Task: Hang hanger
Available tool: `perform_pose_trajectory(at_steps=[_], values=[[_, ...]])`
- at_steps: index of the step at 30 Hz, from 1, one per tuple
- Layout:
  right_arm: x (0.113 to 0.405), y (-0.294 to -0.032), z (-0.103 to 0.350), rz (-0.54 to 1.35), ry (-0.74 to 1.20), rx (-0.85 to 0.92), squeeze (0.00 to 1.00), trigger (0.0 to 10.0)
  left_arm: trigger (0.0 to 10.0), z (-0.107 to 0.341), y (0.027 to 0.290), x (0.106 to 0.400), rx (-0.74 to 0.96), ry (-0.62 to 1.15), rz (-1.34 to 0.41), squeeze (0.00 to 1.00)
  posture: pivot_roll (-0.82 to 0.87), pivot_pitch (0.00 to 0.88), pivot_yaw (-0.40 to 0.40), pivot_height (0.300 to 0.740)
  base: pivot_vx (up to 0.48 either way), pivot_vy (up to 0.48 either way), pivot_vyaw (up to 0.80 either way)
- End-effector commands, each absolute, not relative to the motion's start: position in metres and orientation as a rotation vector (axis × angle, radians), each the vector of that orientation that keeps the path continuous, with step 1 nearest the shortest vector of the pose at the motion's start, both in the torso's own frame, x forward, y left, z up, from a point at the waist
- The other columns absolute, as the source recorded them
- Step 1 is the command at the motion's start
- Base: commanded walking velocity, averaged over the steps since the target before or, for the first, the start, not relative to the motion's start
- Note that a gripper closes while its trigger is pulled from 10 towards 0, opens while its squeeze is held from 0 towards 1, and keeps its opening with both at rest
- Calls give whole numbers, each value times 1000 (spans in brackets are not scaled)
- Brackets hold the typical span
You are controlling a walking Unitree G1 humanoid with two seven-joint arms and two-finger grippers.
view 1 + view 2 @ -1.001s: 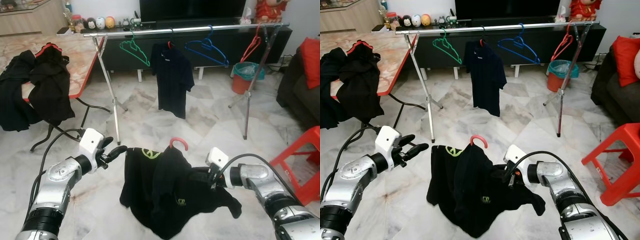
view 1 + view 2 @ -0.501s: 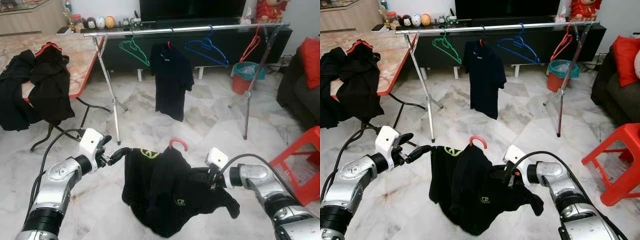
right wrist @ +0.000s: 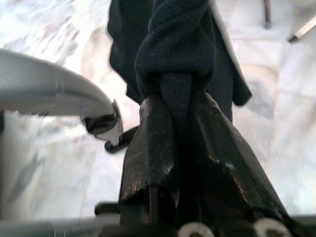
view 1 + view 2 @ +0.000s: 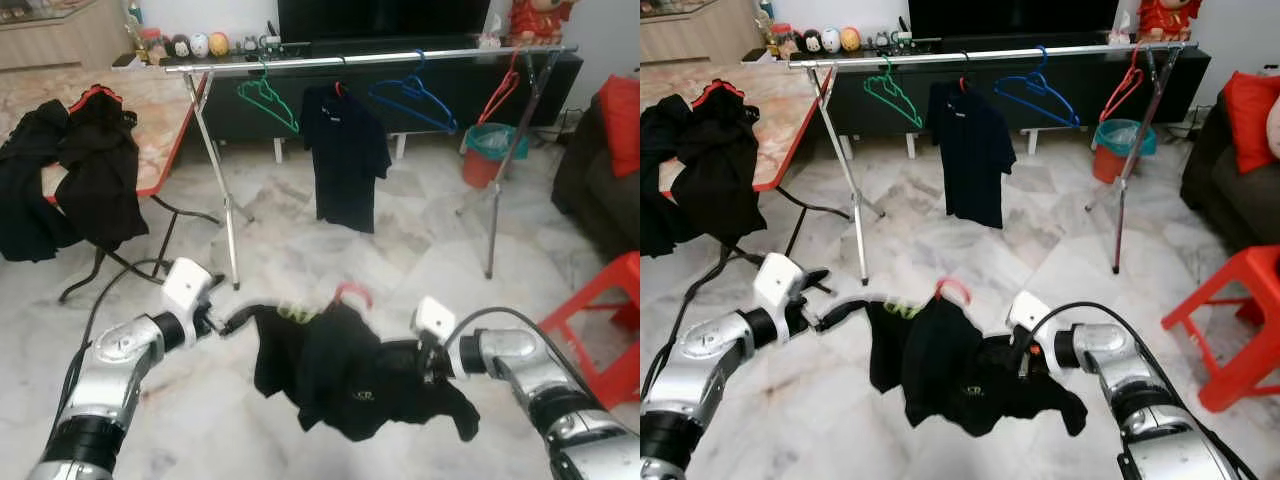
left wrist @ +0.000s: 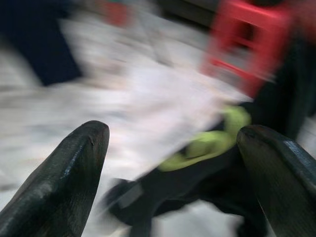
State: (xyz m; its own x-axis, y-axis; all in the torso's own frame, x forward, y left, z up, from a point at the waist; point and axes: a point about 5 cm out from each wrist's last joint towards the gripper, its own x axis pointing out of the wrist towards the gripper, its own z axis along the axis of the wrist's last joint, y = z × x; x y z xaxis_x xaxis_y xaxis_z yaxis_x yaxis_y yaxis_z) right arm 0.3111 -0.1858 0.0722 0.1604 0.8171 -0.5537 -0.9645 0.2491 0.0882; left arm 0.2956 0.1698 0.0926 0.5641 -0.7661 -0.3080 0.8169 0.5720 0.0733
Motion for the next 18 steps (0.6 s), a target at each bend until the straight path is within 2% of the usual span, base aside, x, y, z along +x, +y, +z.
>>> perform_pose_trajectory(at_steps=[1, 12, 18], values=[[317, -181, 84, 1333, 506, -345, 0, 0, 10000, 94, 170, 294, 253, 273, -969, 0, 18, 0, -33, 740, 0, 0, 0], [313, -186, 83, 1379, 547, -337, 0, 0, 10000, 101, 175, 289, 211, 295, -1038, 0, 14, 0, -31, 740, 0, 0, 0], [308, -184, 82, 1453, 563, -313, 0, 0, 10000, 102, 174, 277, 206, 348, -1190, 0, 16, 0, -34, 740, 0, 0, 0]])
